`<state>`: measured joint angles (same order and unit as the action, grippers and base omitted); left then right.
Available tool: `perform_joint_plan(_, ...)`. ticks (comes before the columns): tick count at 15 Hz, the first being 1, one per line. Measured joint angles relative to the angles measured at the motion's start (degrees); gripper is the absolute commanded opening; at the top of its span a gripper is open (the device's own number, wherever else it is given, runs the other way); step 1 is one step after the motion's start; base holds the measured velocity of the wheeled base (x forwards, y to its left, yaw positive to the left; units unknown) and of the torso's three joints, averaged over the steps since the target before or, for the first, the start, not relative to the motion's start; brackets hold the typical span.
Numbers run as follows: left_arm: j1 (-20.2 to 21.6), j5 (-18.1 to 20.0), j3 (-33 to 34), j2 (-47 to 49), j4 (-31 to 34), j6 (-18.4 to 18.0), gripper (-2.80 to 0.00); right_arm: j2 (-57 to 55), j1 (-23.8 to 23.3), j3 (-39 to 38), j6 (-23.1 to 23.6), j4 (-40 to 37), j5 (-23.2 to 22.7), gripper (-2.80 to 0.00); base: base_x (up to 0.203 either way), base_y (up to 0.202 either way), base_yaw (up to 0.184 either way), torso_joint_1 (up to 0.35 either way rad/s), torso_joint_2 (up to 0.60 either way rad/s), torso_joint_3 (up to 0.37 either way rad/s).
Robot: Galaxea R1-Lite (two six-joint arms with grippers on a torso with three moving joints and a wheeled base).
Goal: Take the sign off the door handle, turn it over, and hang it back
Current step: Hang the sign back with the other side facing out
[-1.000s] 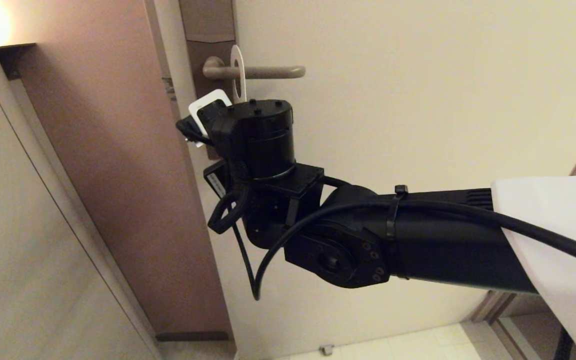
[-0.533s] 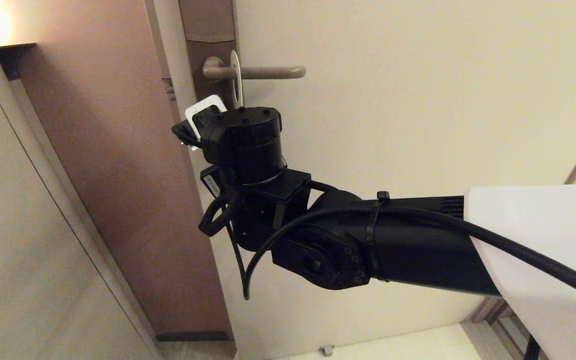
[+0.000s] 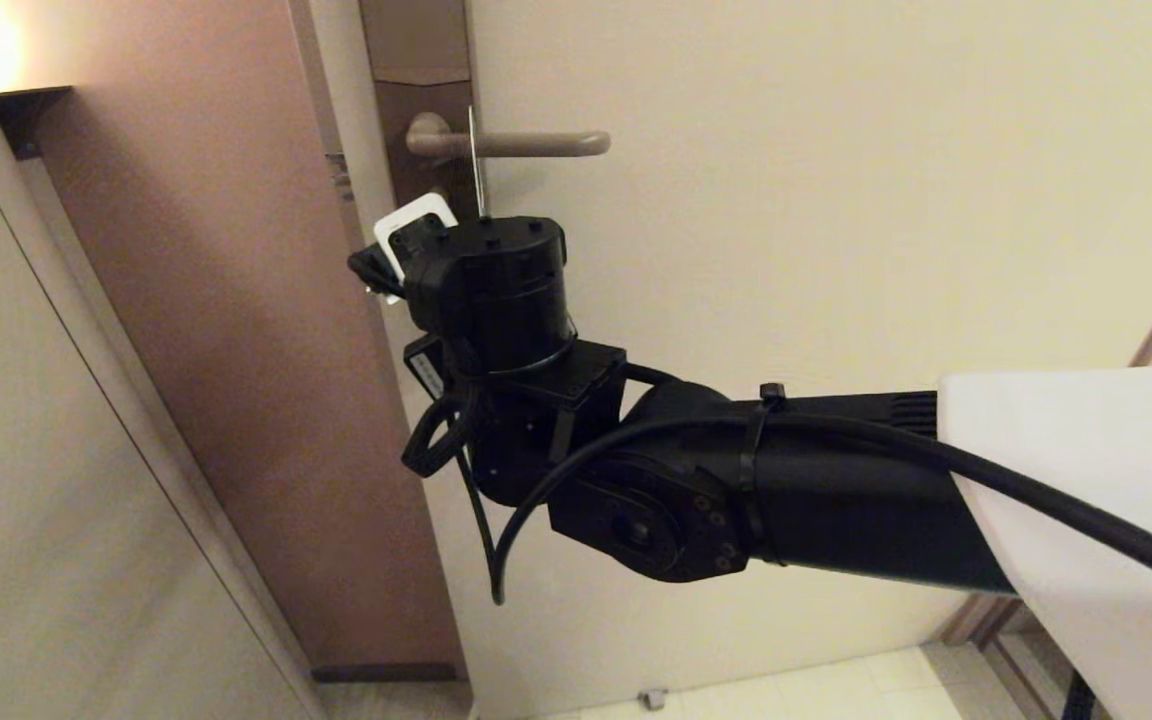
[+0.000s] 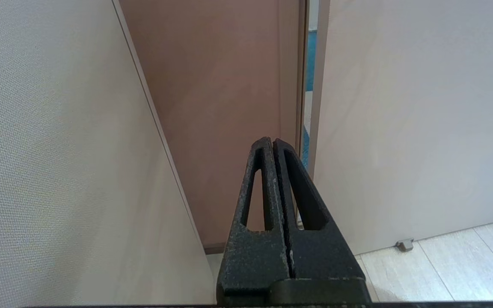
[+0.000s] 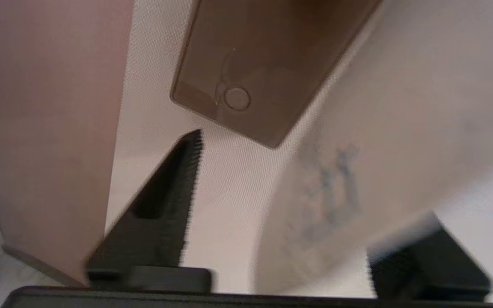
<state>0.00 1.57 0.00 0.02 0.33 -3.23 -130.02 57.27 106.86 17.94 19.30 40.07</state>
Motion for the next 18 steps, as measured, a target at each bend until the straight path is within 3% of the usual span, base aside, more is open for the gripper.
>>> perform_joint_plan(6,0.0,0.0,0.0,0.0,0.02,0.01,-2.8,8.98,0.0,-9.38,-3.06,-5.68,-0.66,0.0,0.0,0.0,0.0,0.0,0.0,0.0)
perform_joint_plan(13,0.0,0.0,0.0,0.0,0.02,0.0,-2.8,21.35,0.04,-24.5,-3.69,-5.63,-2.58,0.0,0.0,0.0,0.0,0.0,0.0,0.0)
perform_joint_plan(17,0.0,0.0,0.0,0.0,0.02,-0.02,-2.8,23.8,0.0,-26.58,-3.86,-5.08,-2.69,0.0,0.0,0.0,0.0,0.0,0.0,0.0)
perform_joint_plan(18,0.0,-0.01,0.0,0.0,0.02,-0.02,-2.8,24.04,0.0,-26.78,-4.01,-4.9,-2.68,-2.8,0.0,0.0,0.0,0.0,0.0,0.0)
